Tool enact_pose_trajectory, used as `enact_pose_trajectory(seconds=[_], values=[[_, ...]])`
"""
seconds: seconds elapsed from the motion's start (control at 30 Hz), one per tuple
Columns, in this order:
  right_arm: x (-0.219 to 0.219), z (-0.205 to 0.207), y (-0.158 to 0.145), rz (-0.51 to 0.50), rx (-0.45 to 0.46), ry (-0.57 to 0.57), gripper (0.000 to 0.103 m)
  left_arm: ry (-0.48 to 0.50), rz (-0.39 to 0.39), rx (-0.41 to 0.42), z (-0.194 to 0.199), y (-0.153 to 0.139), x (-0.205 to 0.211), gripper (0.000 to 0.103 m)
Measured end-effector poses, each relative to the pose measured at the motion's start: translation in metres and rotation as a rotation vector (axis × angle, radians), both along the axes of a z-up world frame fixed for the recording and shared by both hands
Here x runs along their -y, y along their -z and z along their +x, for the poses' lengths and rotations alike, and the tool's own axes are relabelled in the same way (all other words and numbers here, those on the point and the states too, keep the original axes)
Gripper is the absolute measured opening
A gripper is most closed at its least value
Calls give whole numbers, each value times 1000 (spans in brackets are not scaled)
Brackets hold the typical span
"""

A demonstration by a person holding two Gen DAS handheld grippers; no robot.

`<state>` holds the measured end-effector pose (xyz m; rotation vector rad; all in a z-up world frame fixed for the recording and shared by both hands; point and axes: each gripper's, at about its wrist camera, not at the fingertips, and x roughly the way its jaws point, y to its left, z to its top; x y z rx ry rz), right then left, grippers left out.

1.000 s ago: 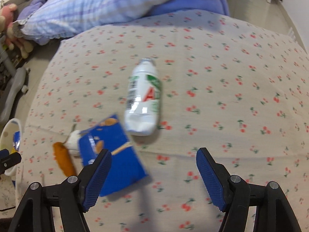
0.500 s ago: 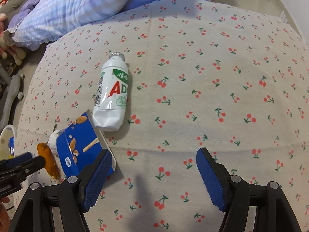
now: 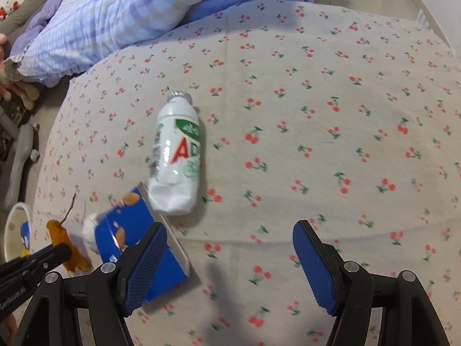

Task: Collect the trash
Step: 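Grasp the orange snack with the left tool while the right tool grasps the white AD bottle, then drop the orange snack into the wastebasket with the left tool while the right tool drops the bottle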

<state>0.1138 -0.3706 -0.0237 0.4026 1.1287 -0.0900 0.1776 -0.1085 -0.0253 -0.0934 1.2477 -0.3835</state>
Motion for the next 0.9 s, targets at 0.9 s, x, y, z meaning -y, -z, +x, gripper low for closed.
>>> enact_pose_trajectory(seconds=[0.9], values=[[-25,46,14,56,33,-1,45,-86,-30,30,-2,-14,-61,14]])
